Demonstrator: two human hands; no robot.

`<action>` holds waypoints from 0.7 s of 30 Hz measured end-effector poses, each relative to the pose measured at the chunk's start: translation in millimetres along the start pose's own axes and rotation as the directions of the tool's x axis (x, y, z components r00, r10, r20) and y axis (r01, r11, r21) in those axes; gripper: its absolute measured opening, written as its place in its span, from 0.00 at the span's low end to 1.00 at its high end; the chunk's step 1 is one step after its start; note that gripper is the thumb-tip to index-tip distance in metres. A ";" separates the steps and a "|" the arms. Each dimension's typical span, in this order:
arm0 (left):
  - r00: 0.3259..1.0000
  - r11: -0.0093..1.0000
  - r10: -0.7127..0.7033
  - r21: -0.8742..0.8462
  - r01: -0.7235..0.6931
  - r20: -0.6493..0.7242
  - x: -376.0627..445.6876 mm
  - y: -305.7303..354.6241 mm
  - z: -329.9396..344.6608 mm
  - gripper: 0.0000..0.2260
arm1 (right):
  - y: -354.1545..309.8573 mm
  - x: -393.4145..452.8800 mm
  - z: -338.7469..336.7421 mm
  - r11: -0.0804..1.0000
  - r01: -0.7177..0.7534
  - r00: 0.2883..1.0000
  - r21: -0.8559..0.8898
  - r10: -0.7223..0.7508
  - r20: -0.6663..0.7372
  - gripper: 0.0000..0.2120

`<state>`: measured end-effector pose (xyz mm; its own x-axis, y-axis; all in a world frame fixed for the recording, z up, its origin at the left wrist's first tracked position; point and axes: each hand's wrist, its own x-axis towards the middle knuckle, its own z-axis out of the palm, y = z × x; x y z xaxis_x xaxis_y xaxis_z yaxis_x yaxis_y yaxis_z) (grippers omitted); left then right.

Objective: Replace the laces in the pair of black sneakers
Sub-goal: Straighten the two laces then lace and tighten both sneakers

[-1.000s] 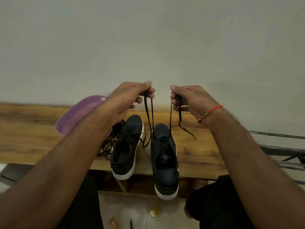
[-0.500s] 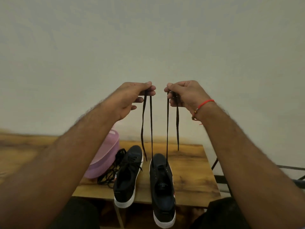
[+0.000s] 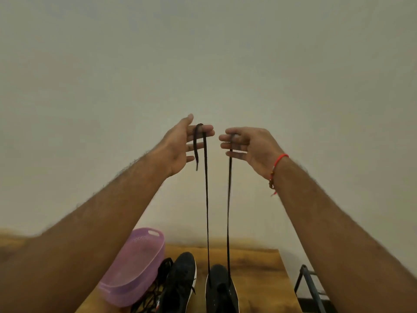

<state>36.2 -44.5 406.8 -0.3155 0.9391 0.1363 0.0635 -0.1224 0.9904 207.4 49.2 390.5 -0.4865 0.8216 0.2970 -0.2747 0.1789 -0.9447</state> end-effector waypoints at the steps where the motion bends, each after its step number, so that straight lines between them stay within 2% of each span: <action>1: 1.000 1.000 0.008 -0.030 -0.008 -0.011 1.7 5.8 1.6 0.26 | -4.4 1.5 -0.7 1.000 0.010 1.000 0.008 -0.010 0.008 0.15; 3: 0.999 0.997 0.040 -0.072 -0.042 -0.036 5.6 16.7 4.0 0.26 | -11.3 6.0 -0.8 0.998 0.050 0.999 -0.033 -0.050 0.002 0.13; 6: 0.992 0.991 0.102 -0.083 -0.109 -0.077 13.5 30.7 5.9 0.25 | -19.0 14.5 0.0 0.968 0.103 0.991 -0.228 -0.120 -0.063 0.08; 8: 0.985 0.986 0.141 -0.071 -0.149 -0.102 19.9 38.9 7.2 0.24 | -23.3 21.7 1.7 0.927 0.132 0.975 -0.350 -0.185 -0.122 0.09; 10: 0.971 0.979 0.193 -0.035 -0.200 -0.139 26.0 42.2 8.8 0.18 | -25.3 28.6 3.7 0.904 0.155 0.955 -0.399 -0.240 -0.174 0.10; 12: 0.938 0.954 0.301 0.061 -0.295 -0.171 33.3 43.3 8.4 0.11 | -28.6 34.4 7.9 0.907 0.169 0.942 -0.386 -0.264 -0.209 0.09; 14: 0.900 0.914 0.402 0.142 -0.381 -0.171 38.5 43.3 7.2 0.09 | -31.0 37.7 12.3 0.925 0.183 0.939 -0.334 -0.265 -0.220 0.08; 16: 0.878 0.893 0.445 0.164 -0.420 -0.176 41.3 44.9 7.0 0.11 | -32.8 40.1 15.5 0.929 0.212 0.932 -0.302 -0.285 -0.222 0.06; 19: 0.880 0.902 0.431 0.131 -0.412 -0.199 44.7 49.9 9.2 0.19 | -33.3 46.4 19.8 0.923 0.252 0.914 -0.291 -0.326 -0.243 0.06; 21: 0.884 0.908 0.418 0.120 -0.401 -0.208 48.1 52.9 10.3 0.20 | -34.2 50.3 22.5 0.918 0.268 0.906 -0.292 -0.343 -0.249 0.06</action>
<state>34.1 -2.5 465.6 -0.4490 0.7128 0.5389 0.2981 -0.4491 0.8423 173.7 72.2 440.9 -0.1394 0.8176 0.5587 -0.1401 0.5423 -0.8284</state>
